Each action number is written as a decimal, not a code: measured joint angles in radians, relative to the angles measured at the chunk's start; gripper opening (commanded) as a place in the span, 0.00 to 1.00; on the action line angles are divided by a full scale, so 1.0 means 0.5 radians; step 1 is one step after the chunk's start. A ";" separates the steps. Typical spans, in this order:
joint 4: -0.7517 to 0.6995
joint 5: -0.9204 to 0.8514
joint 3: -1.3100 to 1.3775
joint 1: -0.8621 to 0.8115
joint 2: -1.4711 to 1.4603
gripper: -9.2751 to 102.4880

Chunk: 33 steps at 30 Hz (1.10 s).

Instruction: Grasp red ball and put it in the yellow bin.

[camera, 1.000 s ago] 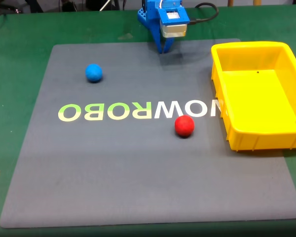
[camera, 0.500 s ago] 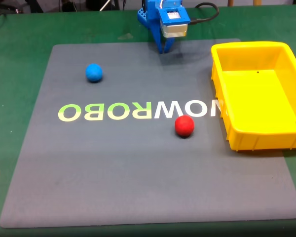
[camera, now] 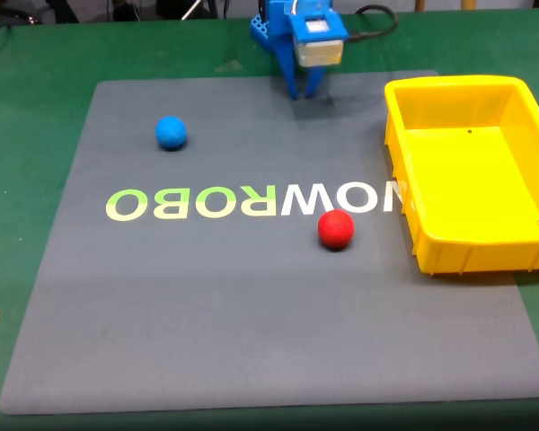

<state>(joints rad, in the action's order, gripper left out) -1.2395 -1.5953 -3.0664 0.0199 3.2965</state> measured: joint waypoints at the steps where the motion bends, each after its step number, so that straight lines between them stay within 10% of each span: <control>1: 0.117 0.012 0.009 -0.015 -0.043 0.39; 16: 1.454 0.015 1.154 -0.071 -1.908 0.43; 33: 1.678 -0.003 2.645 -0.129 -3.801 0.45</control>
<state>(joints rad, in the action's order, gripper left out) -0.4004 -1.5969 -1.7441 -0.0445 1.3959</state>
